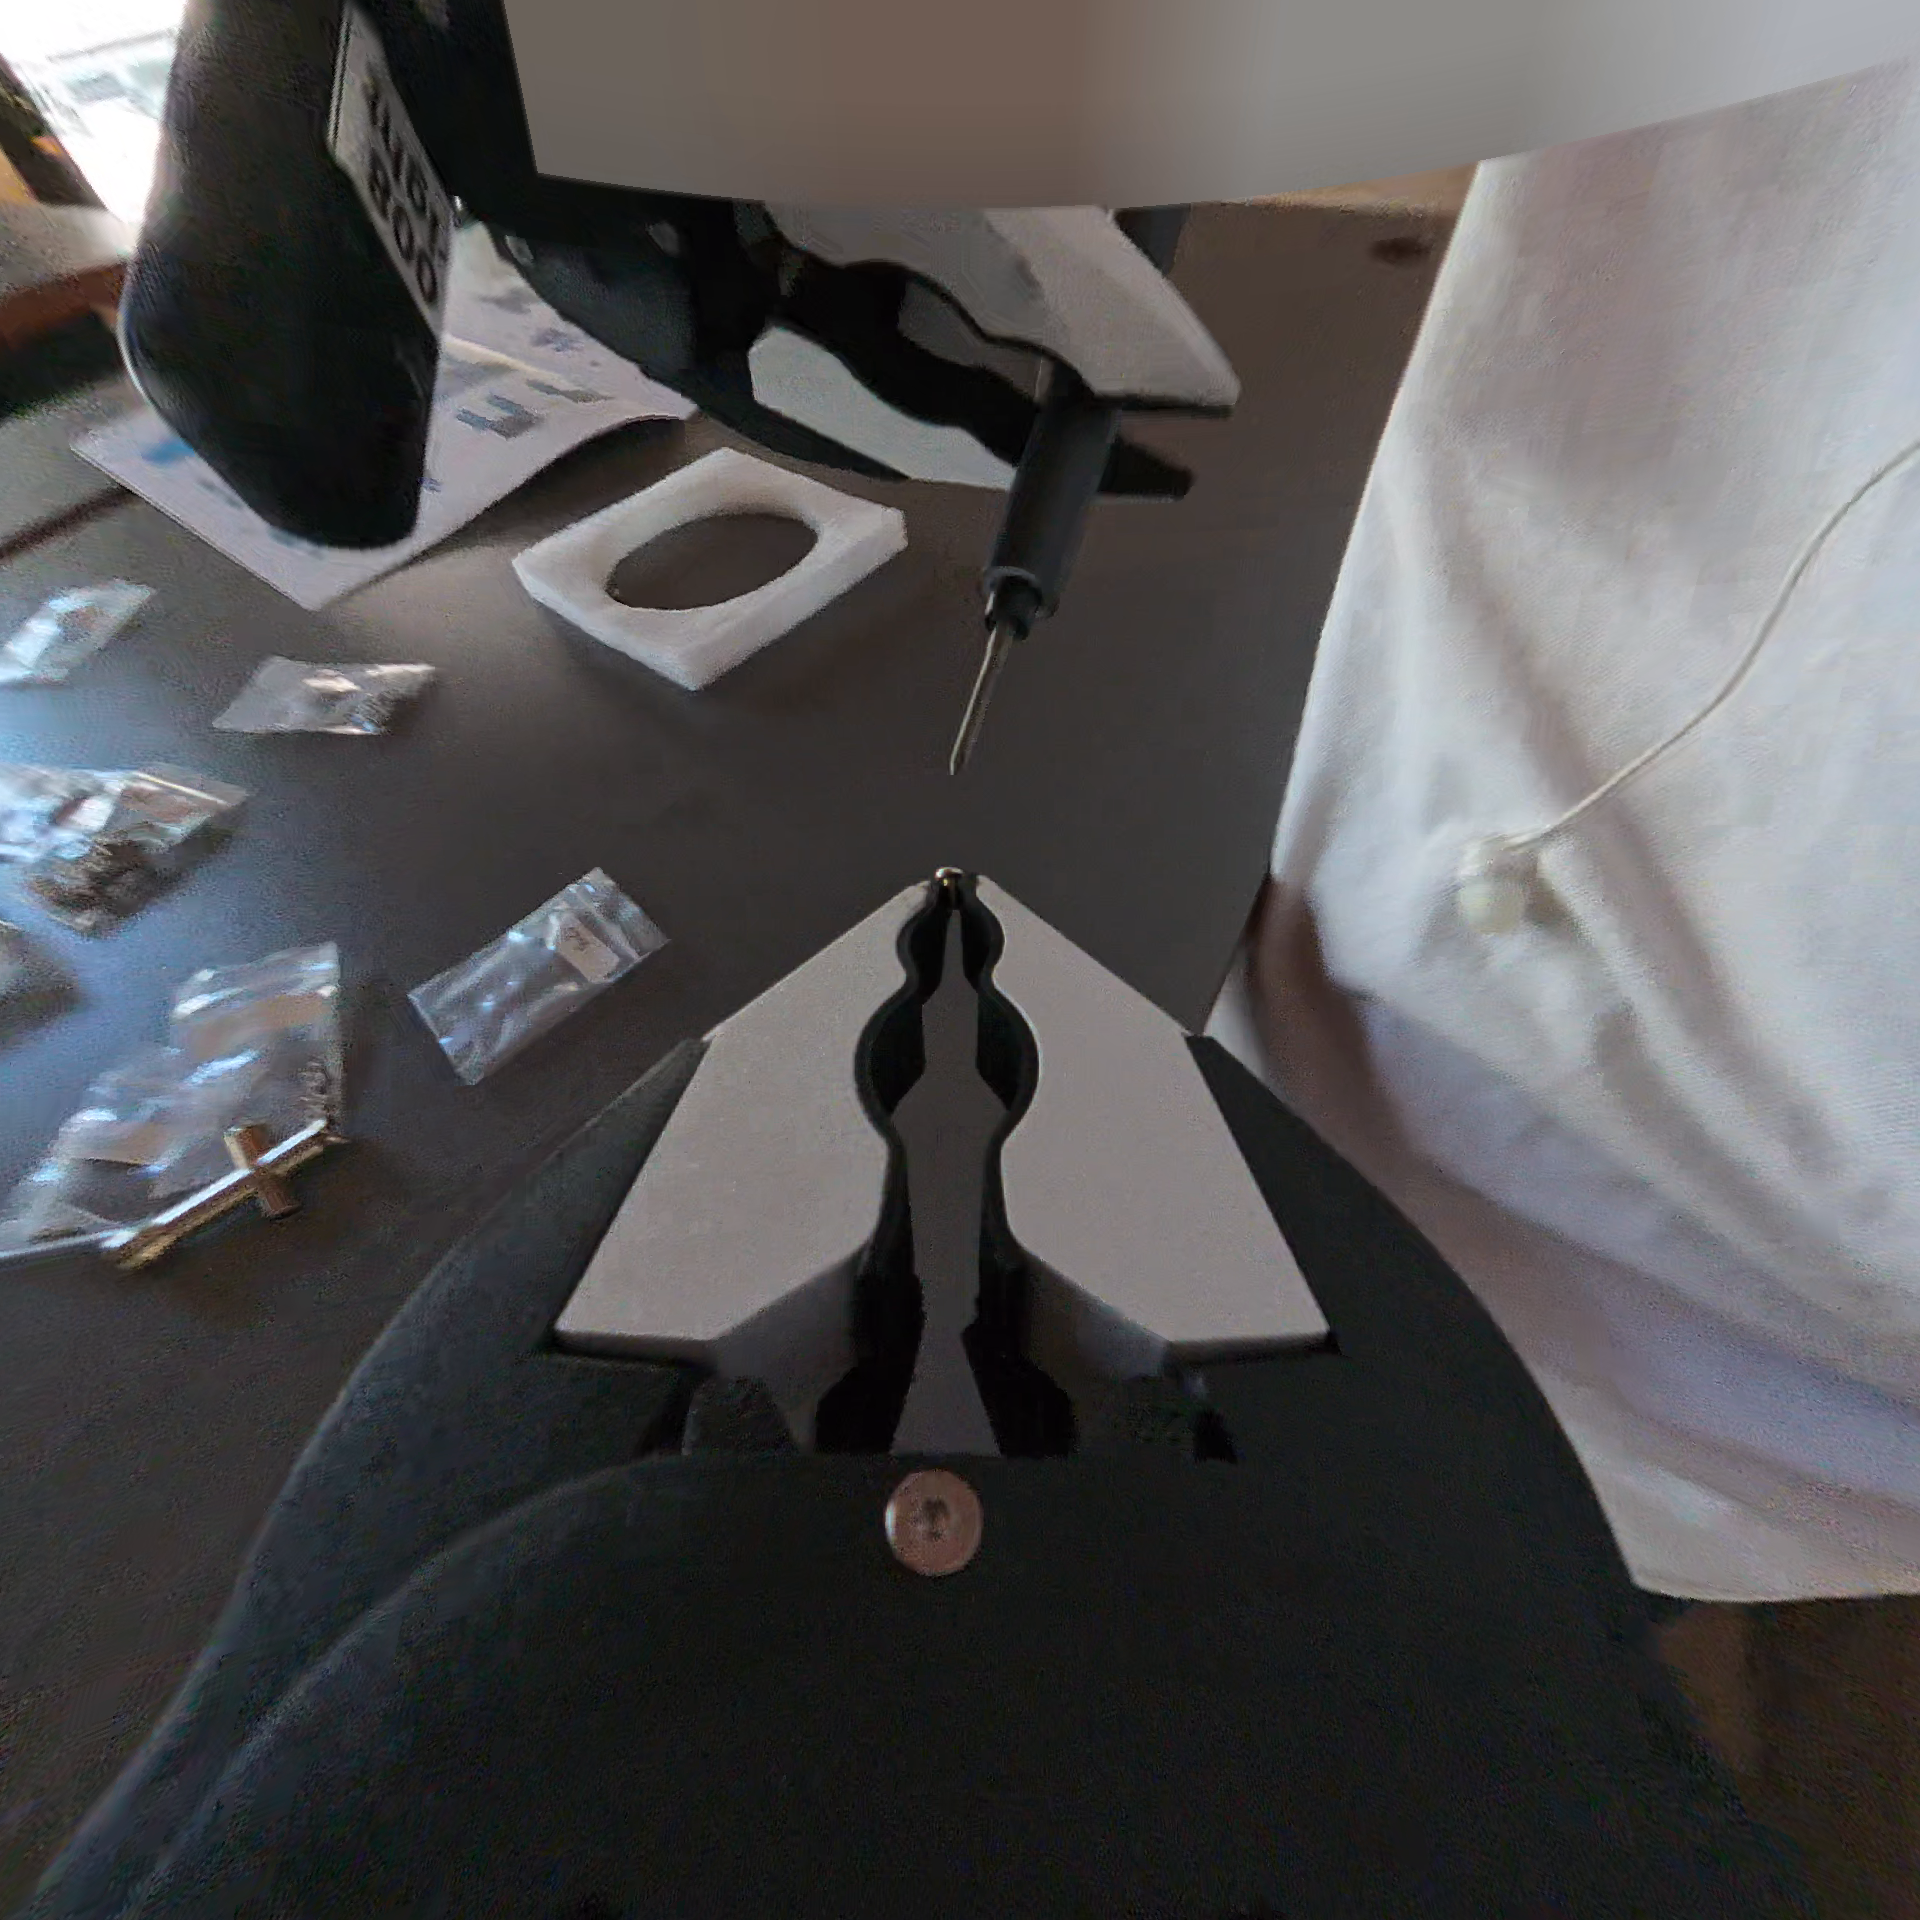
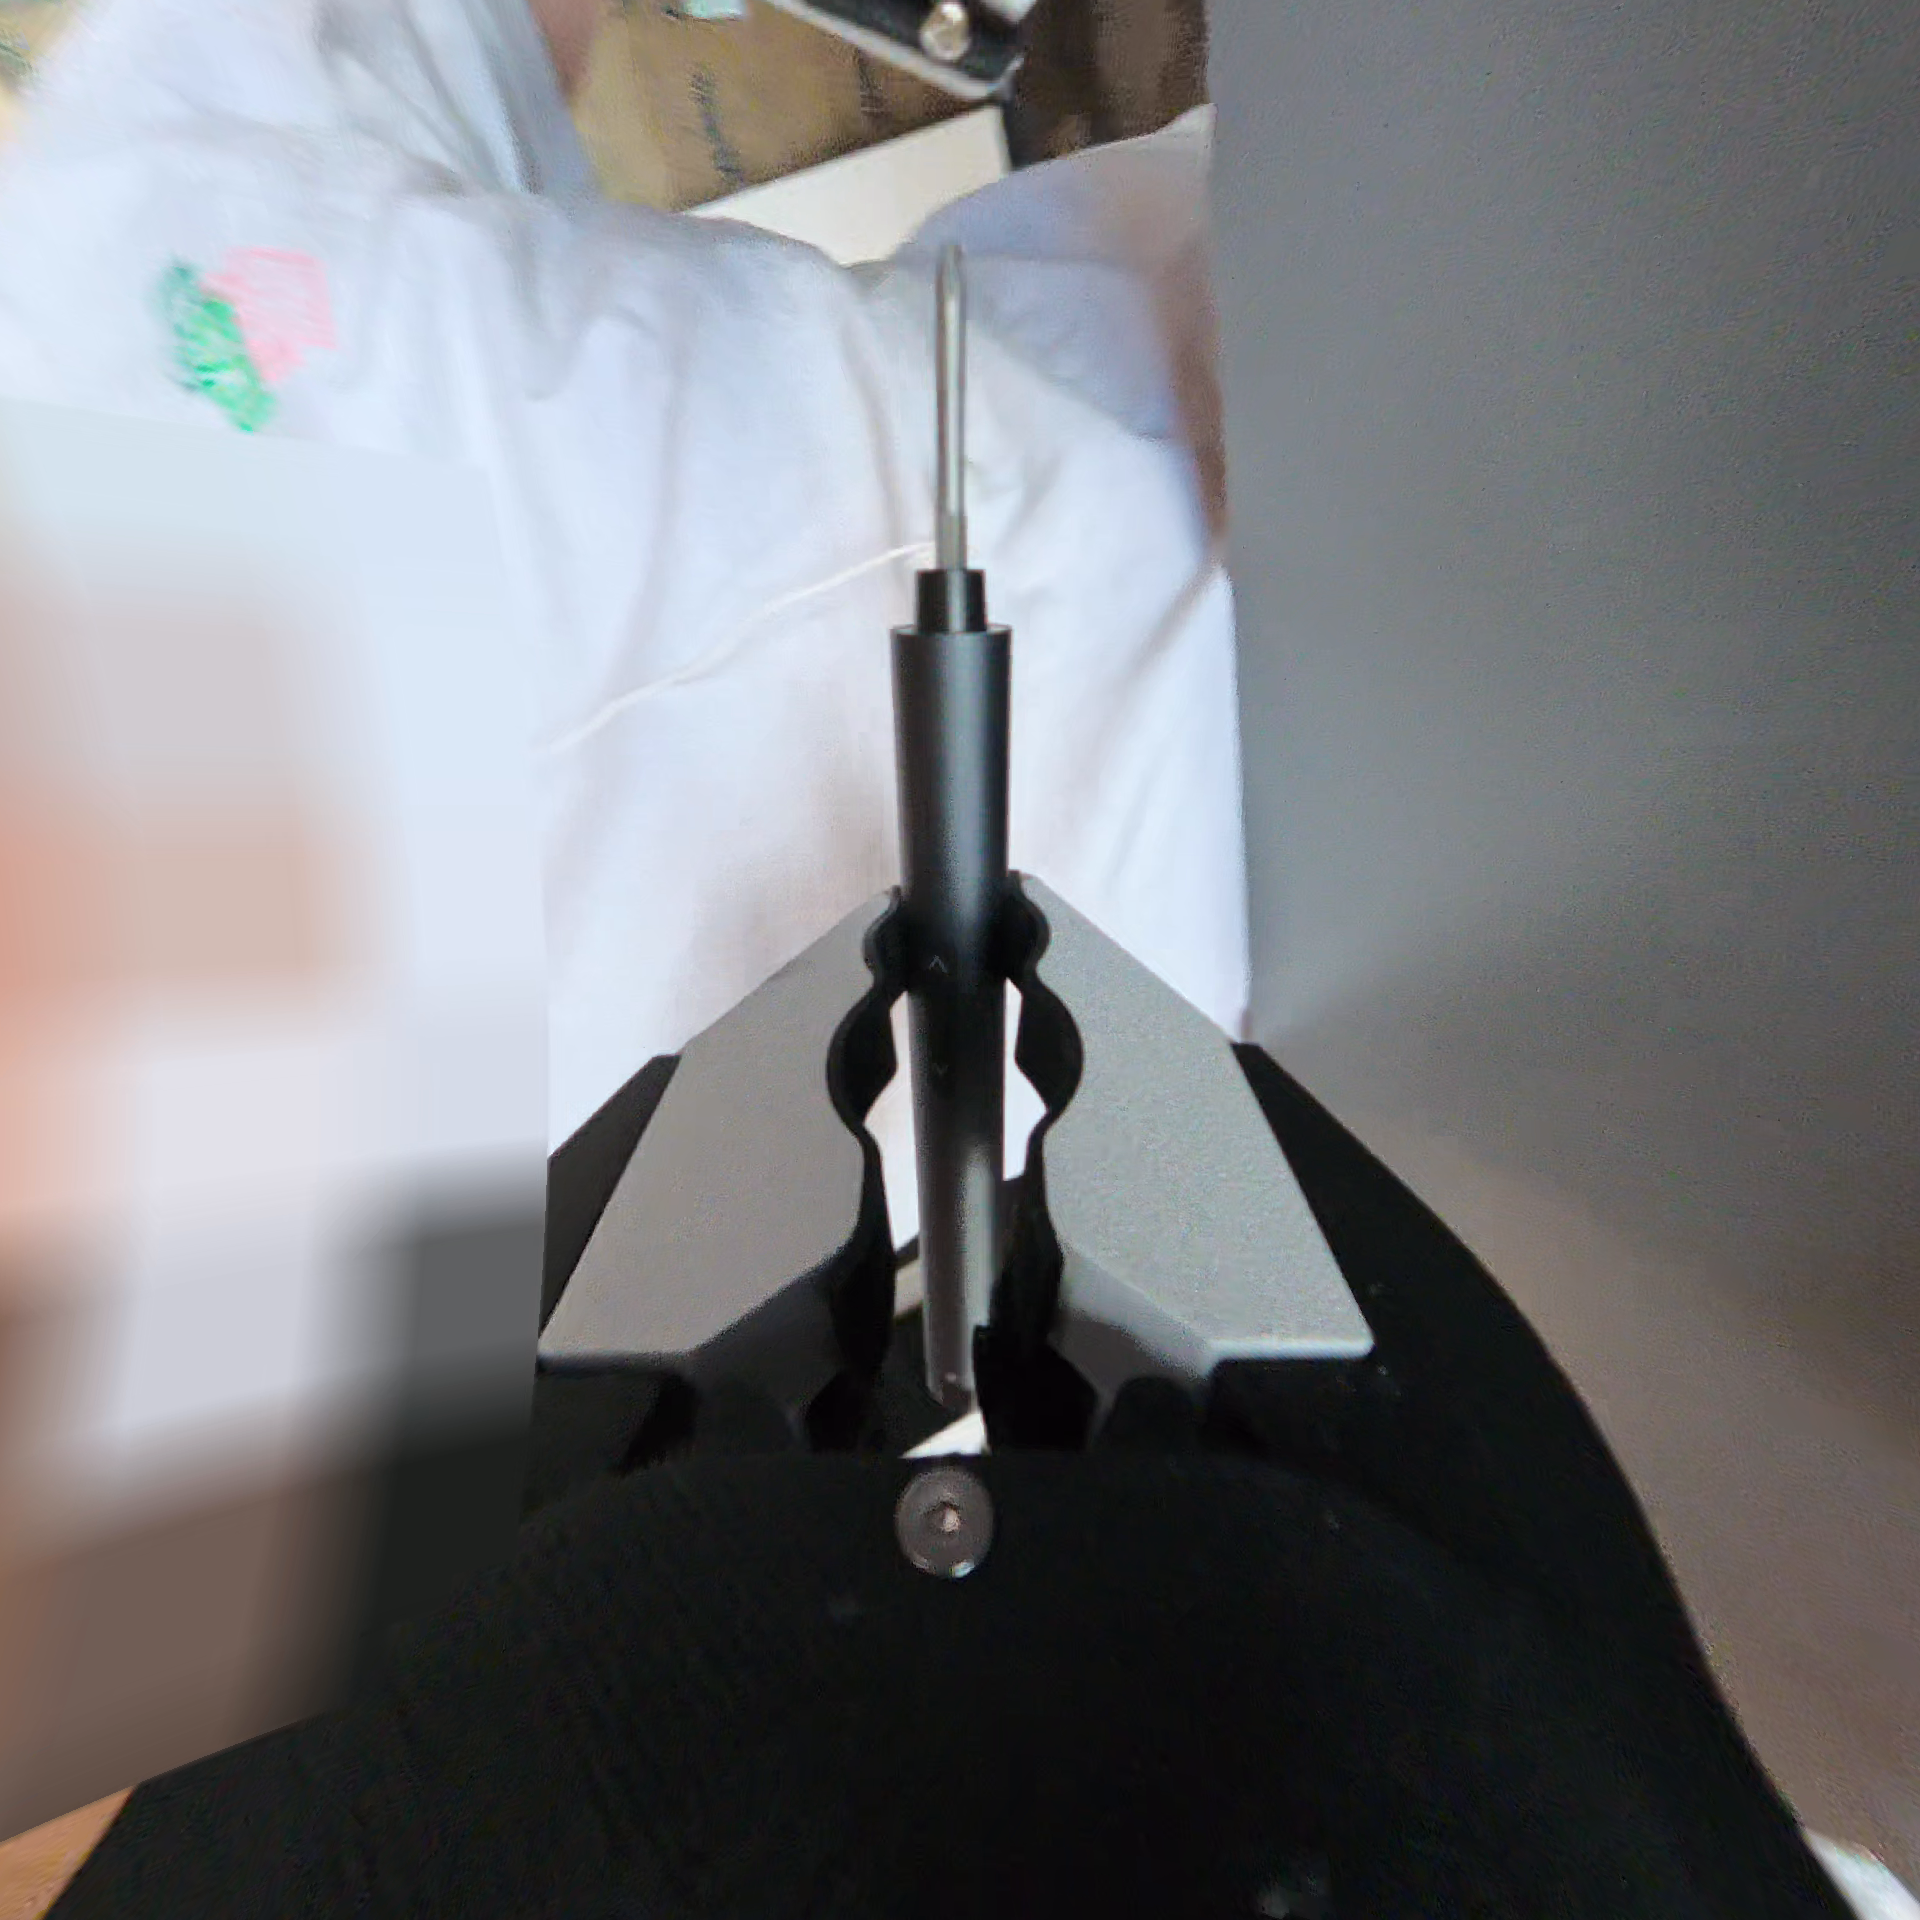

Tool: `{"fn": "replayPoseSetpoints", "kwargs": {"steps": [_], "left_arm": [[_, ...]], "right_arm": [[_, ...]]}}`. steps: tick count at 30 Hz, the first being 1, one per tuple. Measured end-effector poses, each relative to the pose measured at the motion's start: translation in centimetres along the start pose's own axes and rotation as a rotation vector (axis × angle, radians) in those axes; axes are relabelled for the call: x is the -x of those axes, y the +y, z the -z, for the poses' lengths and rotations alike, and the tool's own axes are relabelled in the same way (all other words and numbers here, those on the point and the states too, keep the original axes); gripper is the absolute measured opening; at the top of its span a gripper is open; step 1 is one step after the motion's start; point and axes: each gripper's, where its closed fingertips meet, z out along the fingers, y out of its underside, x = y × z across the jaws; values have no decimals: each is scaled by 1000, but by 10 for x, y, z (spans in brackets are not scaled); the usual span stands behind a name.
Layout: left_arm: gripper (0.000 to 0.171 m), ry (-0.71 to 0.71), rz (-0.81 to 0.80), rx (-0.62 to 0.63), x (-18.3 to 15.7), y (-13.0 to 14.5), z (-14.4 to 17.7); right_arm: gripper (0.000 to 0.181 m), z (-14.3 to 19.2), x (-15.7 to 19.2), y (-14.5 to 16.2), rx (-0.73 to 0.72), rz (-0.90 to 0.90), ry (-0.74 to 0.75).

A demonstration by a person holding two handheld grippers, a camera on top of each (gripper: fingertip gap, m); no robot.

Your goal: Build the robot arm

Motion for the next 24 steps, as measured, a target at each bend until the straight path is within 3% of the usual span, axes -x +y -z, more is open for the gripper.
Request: {"fn": "replayPoseSetpoints", "kwargs": {"steps": [4,7,24], "left_arm": [[1,222,238,-90,-7,-15,9],[1,315,320,-123,-9,-22,13],[1,391,320,-104,-14,-29,3]], "right_arm": [[16,6,-11,-2,14,102,154],[17,5,-12,0,47,159,223],[17,9,-6,1,79,244,246]]}}
